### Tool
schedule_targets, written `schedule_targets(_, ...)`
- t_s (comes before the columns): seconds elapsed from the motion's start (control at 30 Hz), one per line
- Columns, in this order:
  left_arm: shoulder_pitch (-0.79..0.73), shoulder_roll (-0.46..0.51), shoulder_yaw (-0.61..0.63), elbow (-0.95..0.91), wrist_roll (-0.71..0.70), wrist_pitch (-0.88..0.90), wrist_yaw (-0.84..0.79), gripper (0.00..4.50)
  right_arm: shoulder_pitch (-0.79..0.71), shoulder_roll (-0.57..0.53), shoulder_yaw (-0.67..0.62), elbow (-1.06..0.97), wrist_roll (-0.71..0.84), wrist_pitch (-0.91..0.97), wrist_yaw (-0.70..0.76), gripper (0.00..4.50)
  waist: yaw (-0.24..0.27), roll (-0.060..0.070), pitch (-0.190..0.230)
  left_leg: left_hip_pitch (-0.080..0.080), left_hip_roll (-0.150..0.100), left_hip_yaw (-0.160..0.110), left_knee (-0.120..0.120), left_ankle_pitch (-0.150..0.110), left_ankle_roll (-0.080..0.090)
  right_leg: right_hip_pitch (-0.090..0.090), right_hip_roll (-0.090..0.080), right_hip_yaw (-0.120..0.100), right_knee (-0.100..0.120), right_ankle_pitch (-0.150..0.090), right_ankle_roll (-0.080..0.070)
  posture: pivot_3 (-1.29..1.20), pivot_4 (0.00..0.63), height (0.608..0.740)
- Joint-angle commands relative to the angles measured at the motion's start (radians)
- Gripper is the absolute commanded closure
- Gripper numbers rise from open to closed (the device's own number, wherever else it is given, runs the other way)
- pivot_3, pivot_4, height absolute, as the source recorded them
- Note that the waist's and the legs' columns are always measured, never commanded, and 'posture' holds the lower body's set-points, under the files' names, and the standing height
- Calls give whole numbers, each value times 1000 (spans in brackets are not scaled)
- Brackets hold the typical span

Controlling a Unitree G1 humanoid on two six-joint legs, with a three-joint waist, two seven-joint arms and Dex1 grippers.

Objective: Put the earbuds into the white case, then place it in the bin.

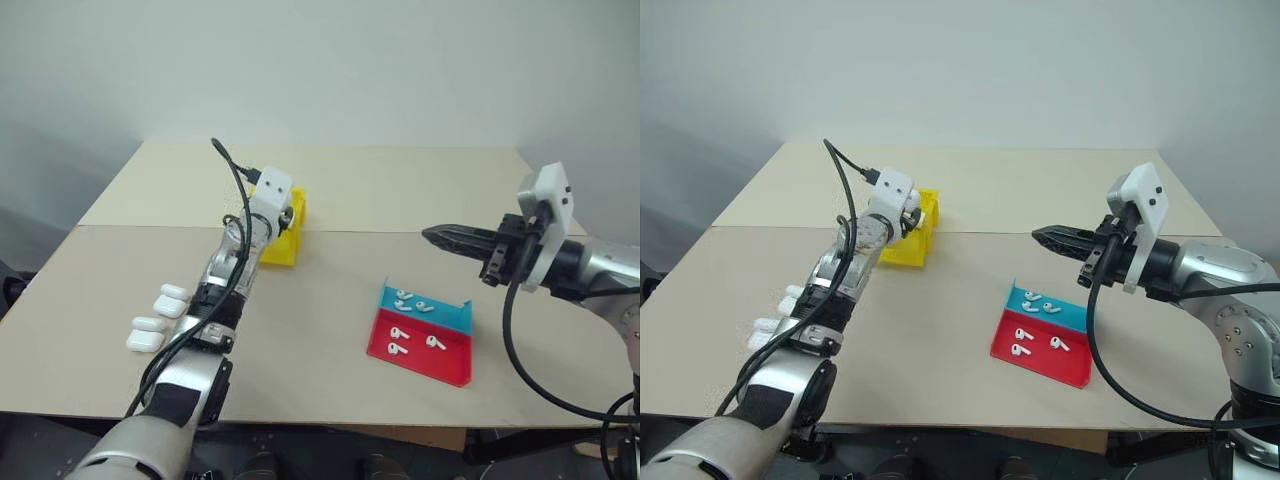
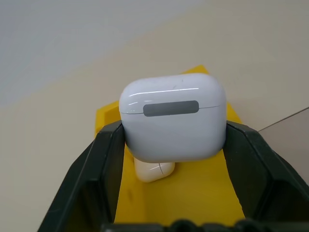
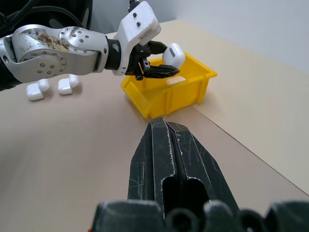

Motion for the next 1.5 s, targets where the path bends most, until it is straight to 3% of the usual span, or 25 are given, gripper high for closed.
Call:
schedule_targets(0.03,-33,2,17,29,0,7,12,139,2,-22,7,-38,-4,-1,-11,4500,-1,0,0,0,0,0,0,0,0,0,0,0,0,0,0,0,150,740)
schedule_targets(0.17,-20,-1,47,-13,-25,-15,13,34,6,-28,19,-40,-7,-10,-9,4500,0,0,0,0,0,0,0,0,0,0,0,0,0,0,0,0,150,740)
schedule_targets(0.37,140,32,152,-388,-267,-44,-251,34,3,-37,35,-41,-32,-48,12,4500,-3,0,0,-1,0,0,0,0,0,0,-1,0,0,0,0,0,150,740)
schedule_targets(0.63,450,218,226,-886,-518,-55,-562,34,148,-126,6,-61,-147,-266,225,4500,-11,0,0,2,0,0,0,0,0,2,-1,0,1,0,0,0,150,740)
schedule_targets(0.87,733,467,425,-1074,-773,46,-793,34,331,-165,-84,22,-235,-510,456,4500,-17,0,0,5,1,0,1,0,-1,3,0,0,2,0,0,0,150,740)
schedule_targets(1.07,1032,616,597,-1154,-794,36,-907,34,375,-159,-107,139,-283,-742,614,4500,-22,0,0,7,2,2,1,1,-1,4,0,1,3,-4,4,0,150,740)
schedule_targets(1.3,1280,609,718,-1242,-778,-2,-927,34,371,-181,-86,254,-332,-859,686,4500,-19,0,0,8,3,3,1,1,-1,3,1,2,2,-7,-2,0,150,740)
schedule_targets(1.5,1361,599,757,-1282,-780,-11,-914,34,350,-190,-55,308,-368,-911,708,4500,-19,0,0,8,3,3,1,1,-1,3,1,2,2,-7,-2,0,150,740)
